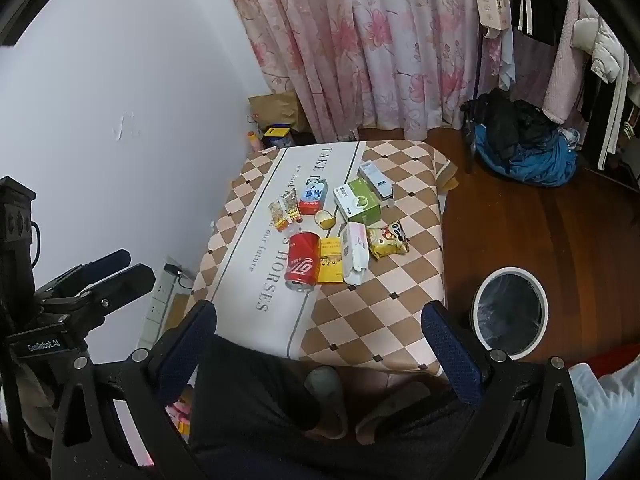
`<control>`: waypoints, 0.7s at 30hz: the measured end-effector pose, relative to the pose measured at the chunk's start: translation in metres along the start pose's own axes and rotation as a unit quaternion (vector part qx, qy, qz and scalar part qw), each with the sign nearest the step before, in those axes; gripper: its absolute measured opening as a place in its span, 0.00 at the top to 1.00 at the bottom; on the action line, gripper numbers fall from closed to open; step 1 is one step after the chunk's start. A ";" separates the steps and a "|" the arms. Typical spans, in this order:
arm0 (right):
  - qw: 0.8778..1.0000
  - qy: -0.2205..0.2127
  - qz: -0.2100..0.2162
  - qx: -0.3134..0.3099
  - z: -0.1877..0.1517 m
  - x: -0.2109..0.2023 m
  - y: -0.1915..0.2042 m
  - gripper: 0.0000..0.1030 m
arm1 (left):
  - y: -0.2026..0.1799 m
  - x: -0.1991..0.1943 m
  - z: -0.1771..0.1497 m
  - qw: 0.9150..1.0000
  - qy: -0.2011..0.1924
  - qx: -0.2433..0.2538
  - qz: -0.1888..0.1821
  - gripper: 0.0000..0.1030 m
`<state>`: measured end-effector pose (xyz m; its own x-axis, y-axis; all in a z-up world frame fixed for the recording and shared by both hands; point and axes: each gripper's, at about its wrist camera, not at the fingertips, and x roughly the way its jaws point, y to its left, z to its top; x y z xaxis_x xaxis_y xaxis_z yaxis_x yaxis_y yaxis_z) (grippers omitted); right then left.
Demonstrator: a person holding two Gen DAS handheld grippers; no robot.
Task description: Collect trash
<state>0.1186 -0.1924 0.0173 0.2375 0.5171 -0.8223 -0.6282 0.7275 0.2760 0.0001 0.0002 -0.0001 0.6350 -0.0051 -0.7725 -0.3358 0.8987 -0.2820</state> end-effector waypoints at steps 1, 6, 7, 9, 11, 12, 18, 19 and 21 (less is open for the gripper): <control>1.000 -0.003 0.003 0.000 0.000 0.000 0.000 0.00 | 0.000 0.000 0.000 1.000 0.000 0.000 0.000 0.00; 1.000 -0.001 -0.001 -0.001 0.001 0.001 0.002 0.00 | 0.000 0.000 0.000 1.000 -0.001 0.000 -0.002 0.00; 1.000 -0.001 -0.001 0.000 0.001 0.002 0.002 0.00 | 0.000 0.000 0.000 1.000 -0.001 0.000 -0.004 0.00; 1.000 -0.001 0.000 0.000 0.001 0.002 0.002 0.00 | 0.002 -0.002 0.002 1.000 0.000 -0.003 -0.013 0.00; 1.000 0.000 0.001 0.000 0.003 0.006 0.004 0.00 | 0.007 -0.004 0.005 1.000 0.001 -0.007 -0.025 0.00; 1.000 -0.001 0.002 0.000 0.002 0.005 0.002 0.00 | 0.007 -0.004 0.007 1.000 0.002 -0.008 -0.029 0.00; 1.000 -0.002 0.007 0.001 0.005 0.008 0.008 0.00 | 0.005 -0.003 0.007 0.999 0.002 -0.009 -0.047 0.00; 1.000 -0.002 0.008 0.000 0.006 0.007 0.007 0.00 | 0.006 -0.003 0.006 0.999 0.001 -0.008 -0.049 0.00; 1.000 -0.008 0.013 0.004 0.005 0.004 0.001 0.00 | 0.005 -0.005 0.007 0.999 0.000 -0.005 -0.050 0.00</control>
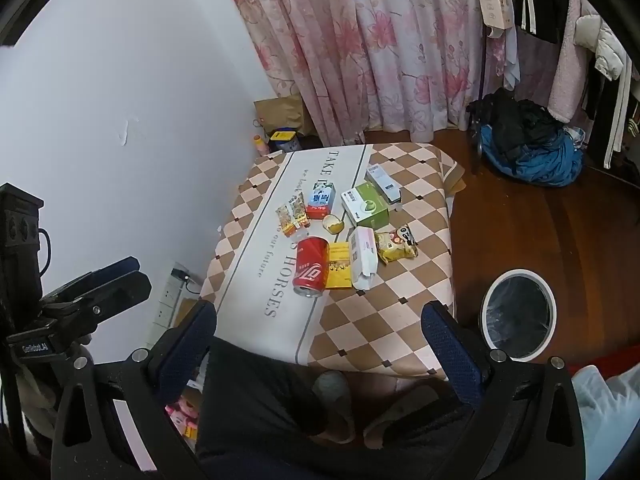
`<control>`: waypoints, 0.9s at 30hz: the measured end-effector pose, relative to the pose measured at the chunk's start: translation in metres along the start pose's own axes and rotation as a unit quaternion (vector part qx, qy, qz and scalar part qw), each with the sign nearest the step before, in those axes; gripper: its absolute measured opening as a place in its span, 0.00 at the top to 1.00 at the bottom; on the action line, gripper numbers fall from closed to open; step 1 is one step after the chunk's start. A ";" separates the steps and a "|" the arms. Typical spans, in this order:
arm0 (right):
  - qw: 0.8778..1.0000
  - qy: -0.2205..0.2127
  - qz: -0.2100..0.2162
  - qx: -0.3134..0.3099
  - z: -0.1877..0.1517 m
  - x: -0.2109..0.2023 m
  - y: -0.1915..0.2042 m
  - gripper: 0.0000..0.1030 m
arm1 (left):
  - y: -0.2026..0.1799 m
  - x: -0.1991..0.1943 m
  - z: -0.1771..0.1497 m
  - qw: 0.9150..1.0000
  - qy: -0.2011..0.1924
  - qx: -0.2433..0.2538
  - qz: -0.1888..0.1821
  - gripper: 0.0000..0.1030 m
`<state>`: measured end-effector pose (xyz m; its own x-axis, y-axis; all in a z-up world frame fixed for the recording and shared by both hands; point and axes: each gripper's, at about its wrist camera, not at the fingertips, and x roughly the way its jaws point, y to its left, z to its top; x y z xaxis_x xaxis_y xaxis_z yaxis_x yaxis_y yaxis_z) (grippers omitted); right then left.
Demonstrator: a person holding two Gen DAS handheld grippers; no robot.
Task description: Collect trash
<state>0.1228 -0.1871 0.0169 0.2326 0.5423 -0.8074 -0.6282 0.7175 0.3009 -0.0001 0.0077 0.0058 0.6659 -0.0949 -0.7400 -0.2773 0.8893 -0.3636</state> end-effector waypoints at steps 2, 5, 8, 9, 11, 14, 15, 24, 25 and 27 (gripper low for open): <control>1.000 -0.002 0.000 0.001 0.000 0.000 0.002 0.00 | 0.000 0.000 0.001 1.000 0.000 0.003 -0.002 0.00; 1.000 -0.003 0.001 0.002 0.002 -0.001 0.001 0.00 | 0.001 0.000 0.002 1.000 -0.001 0.008 0.001 0.00; 1.000 -0.002 0.002 0.002 0.002 -0.001 0.001 0.00 | 0.002 -0.001 0.001 1.000 -0.001 0.012 0.002 0.00; 1.000 -0.003 0.003 0.003 0.001 -0.002 0.000 0.00 | 0.003 0.000 0.001 1.000 -0.001 0.013 0.002 0.00; 1.000 -0.003 0.003 0.003 0.001 -0.001 0.001 0.00 | 0.003 0.000 0.000 1.000 0.001 0.015 -0.001 0.00; 1.000 -0.004 0.003 0.003 0.000 -0.002 0.001 0.00 | 0.002 -0.001 -0.001 1.000 0.002 0.017 -0.002 0.00; 1.000 -0.004 0.003 0.003 0.000 -0.001 0.001 0.00 | 0.002 -0.001 0.000 1.000 0.003 0.017 -0.002 0.00; 1.000 -0.008 0.005 -0.002 0.002 -0.006 0.004 0.00 | -0.001 -0.002 0.001 1.000 0.001 0.018 -0.003 0.00; 1.000 -0.009 0.006 -0.003 0.002 -0.006 0.005 0.00 | -0.001 -0.002 0.001 1.000 0.002 0.017 -0.002 0.00; 1.000 -0.009 0.007 -0.004 0.003 -0.006 0.005 0.00 | -0.001 -0.002 0.001 1.000 0.003 0.017 -0.003 0.00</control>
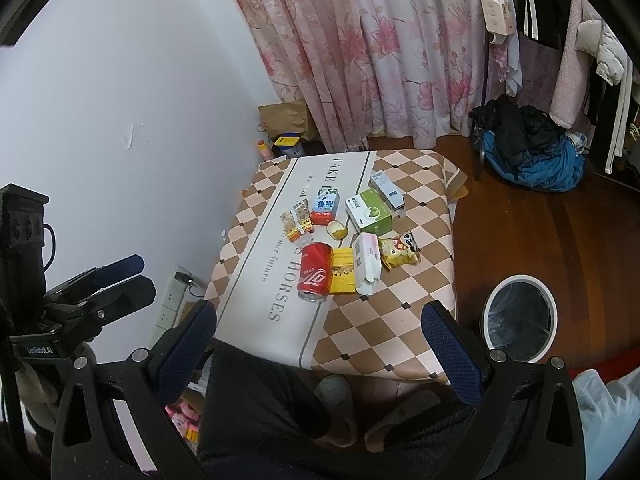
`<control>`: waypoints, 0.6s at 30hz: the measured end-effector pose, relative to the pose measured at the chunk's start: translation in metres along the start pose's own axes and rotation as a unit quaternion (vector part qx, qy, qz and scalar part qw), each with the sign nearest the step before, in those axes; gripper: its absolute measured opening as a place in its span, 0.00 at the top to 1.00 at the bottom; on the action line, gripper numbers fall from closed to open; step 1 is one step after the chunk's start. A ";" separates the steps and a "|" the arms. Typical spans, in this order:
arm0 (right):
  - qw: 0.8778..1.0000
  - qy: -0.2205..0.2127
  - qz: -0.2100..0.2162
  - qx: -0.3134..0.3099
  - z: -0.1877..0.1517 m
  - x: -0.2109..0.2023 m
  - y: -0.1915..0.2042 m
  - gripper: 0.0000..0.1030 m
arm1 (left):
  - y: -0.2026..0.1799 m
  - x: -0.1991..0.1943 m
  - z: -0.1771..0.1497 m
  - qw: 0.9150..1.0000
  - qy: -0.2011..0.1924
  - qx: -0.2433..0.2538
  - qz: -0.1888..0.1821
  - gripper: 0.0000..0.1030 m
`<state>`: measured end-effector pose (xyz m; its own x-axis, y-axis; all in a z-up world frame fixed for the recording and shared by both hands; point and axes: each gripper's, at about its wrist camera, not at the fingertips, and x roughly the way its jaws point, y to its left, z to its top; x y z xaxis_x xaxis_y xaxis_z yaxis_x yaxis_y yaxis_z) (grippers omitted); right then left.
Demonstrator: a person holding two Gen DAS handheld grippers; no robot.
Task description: Collect trash
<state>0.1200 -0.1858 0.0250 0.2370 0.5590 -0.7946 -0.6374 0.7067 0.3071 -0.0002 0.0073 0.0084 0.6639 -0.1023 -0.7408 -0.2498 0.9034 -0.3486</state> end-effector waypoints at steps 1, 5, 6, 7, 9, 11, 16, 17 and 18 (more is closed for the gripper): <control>1.000 0.000 0.001 -0.001 0.001 -0.001 0.000 0.00 | -0.001 0.000 0.000 1.000 0.000 0.001 -0.001 0.00; 1.000 0.000 0.000 -0.002 0.000 0.000 0.002 0.00 | -0.005 -0.002 0.002 1.000 -0.001 0.003 -0.002 0.00; 1.000 0.000 -0.001 -0.002 0.000 0.000 0.002 0.00 | -0.006 -0.002 0.003 1.000 -0.001 0.003 -0.002 0.00; 1.000 -0.001 -0.001 -0.003 0.000 0.000 0.002 0.00 | -0.005 -0.002 0.002 1.000 -0.001 0.003 -0.002 0.00; 1.000 -0.001 -0.001 -0.002 0.000 0.000 0.002 0.00 | -0.005 -0.002 0.003 1.000 -0.001 0.003 -0.002 0.00; 1.000 -0.001 -0.001 -0.003 0.000 -0.001 0.002 0.00 | -0.006 -0.002 0.003 1.000 -0.001 0.002 -0.002 0.00; 1.000 -0.001 0.000 -0.003 0.000 -0.001 0.002 0.00 | -0.005 -0.002 0.002 1.000 -0.001 0.003 -0.002 0.00; 1.000 -0.001 0.000 -0.003 0.000 -0.001 0.002 0.00 | -0.006 -0.002 0.003 1.000 -0.001 0.003 -0.002 0.00; 1.000 -0.001 0.000 -0.003 0.000 -0.001 0.002 0.00 | -0.005 -0.002 0.002 1.000 -0.001 0.002 -0.002 0.00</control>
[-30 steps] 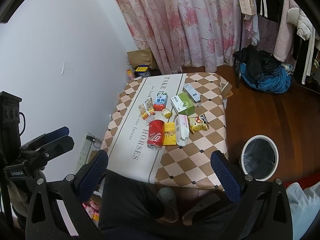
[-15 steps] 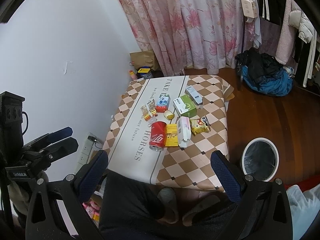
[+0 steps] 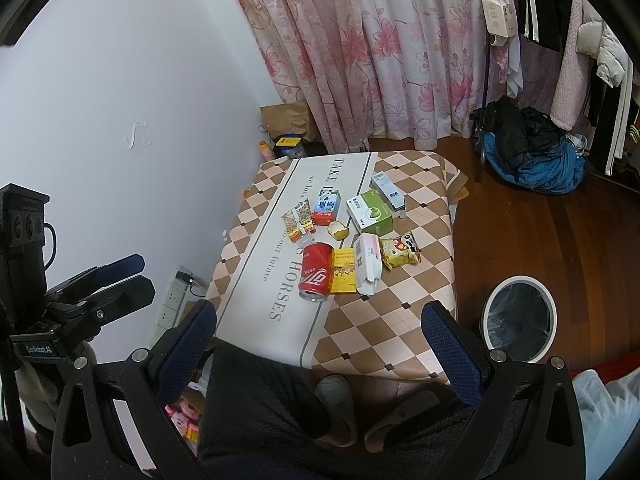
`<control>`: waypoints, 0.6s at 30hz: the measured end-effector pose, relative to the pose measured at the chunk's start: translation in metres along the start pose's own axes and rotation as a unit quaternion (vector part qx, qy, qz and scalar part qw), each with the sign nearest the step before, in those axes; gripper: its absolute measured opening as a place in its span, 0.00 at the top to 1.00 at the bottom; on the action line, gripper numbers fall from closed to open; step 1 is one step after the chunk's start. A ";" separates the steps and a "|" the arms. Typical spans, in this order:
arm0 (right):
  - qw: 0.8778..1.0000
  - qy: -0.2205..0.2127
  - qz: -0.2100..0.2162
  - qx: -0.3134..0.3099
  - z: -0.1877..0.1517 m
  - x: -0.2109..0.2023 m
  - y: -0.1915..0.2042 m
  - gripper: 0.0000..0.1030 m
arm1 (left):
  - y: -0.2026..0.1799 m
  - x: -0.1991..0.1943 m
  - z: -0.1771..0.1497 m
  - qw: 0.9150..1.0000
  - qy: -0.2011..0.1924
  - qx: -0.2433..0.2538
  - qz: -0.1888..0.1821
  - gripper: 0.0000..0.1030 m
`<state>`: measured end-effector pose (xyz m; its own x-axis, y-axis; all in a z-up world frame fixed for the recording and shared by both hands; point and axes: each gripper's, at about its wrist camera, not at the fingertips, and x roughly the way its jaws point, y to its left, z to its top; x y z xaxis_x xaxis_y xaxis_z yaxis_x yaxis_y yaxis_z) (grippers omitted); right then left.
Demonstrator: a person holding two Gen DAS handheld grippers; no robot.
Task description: Collect trash
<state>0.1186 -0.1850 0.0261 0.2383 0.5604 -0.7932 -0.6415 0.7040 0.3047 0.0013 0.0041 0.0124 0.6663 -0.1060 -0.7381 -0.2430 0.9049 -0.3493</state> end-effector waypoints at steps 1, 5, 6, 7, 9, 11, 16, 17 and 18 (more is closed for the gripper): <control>1.000 0.000 0.000 0.000 0.000 0.000 0.000 0.00 | -0.001 -0.001 0.001 1.000 0.000 0.000 0.000 0.00; 1.000 0.000 0.000 0.000 0.000 0.001 0.001 0.00 | -0.003 -0.001 0.003 1.000 -0.001 0.001 -0.001 0.00; 1.000 0.000 0.000 -0.001 0.000 0.001 0.001 0.00 | -0.002 -0.001 0.003 1.000 -0.001 0.001 -0.001 0.00; 1.000 0.000 0.000 -0.001 0.000 0.001 0.000 0.00 | -0.002 -0.002 0.003 1.000 -0.001 0.001 -0.001 0.00; 1.000 0.000 0.001 -0.001 -0.001 0.001 0.000 0.00 | -0.002 -0.002 0.002 1.000 -0.001 0.000 -0.001 0.00; 1.000 -0.001 0.001 -0.002 -0.001 0.001 0.001 0.00 | -0.002 -0.002 0.002 1.000 -0.001 0.001 -0.001 0.00; 1.000 -0.001 0.001 -0.002 -0.001 0.002 0.001 0.00 | -0.001 -0.002 0.001 1.000 -0.002 0.001 -0.001 0.00; 1.000 0.000 0.002 -0.002 -0.001 0.002 0.002 0.00 | 0.000 -0.003 0.001 1.000 -0.003 0.001 -0.001 0.00; 1.000 -0.001 0.001 -0.003 -0.002 0.002 0.002 0.00 | -0.001 -0.003 0.002 1.000 -0.003 0.001 -0.001 0.00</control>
<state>0.1167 -0.1837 0.0241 0.2380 0.5626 -0.7917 -0.6461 0.7003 0.3035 0.0007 0.0047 0.0163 0.6714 -0.1059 -0.7335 -0.2396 0.9056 -0.3501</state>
